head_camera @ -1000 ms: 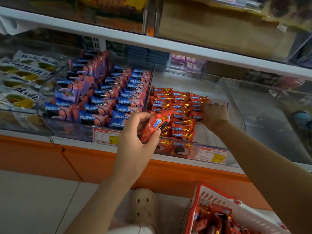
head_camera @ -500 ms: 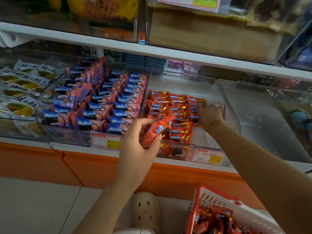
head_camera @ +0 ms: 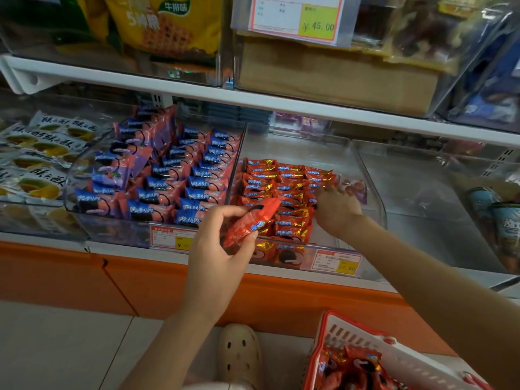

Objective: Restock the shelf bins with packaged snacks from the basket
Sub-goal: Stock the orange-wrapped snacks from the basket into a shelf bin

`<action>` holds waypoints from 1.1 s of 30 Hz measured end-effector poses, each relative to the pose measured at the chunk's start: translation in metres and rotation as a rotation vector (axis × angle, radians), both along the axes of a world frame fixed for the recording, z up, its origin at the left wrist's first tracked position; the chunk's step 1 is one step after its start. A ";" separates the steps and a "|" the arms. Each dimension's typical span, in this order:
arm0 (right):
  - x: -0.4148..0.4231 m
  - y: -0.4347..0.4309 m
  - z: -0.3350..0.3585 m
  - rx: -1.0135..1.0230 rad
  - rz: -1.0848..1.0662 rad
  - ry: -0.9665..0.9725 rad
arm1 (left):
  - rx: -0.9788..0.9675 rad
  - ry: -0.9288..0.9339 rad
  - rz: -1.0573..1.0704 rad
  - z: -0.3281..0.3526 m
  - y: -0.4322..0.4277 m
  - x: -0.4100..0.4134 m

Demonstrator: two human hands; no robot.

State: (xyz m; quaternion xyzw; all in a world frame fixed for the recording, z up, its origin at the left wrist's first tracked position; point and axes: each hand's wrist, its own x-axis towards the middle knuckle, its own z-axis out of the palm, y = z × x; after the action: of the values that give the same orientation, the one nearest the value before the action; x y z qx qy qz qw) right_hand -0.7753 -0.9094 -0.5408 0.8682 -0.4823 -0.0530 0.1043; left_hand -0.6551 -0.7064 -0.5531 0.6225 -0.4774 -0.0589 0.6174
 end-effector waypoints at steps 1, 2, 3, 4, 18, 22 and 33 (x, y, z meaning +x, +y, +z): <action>-0.002 0.009 0.004 0.020 0.034 -0.113 | -0.021 -0.057 0.019 -0.002 0.000 0.002; -0.005 0.021 0.010 0.053 0.078 -0.271 | -0.043 -0.111 0.034 -0.003 0.000 0.003; -0.007 0.036 0.017 0.095 0.125 -0.451 | -0.064 -0.160 0.042 -0.005 -0.001 0.004; -0.010 0.051 0.025 0.154 0.166 -0.620 | -0.084 -0.213 0.051 -0.006 -0.001 0.004; -0.051 0.118 0.038 0.639 0.090 -1.192 | 0.053 -0.241 -0.029 -0.010 0.004 -0.028; -0.056 0.130 0.020 0.186 0.347 -1.018 | 0.191 0.155 -0.256 0.003 0.008 -0.045; -0.064 0.143 0.008 0.387 0.649 -1.090 | 0.158 0.529 -0.382 0.011 0.008 -0.046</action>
State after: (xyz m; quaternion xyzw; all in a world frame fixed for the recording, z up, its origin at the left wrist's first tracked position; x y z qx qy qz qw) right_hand -0.8393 -0.7660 -0.5325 0.8750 -0.1620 0.3421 -0.3019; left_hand -0.7008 -0.6986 -0.5416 0.5309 -0.4027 -0.3697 0.6475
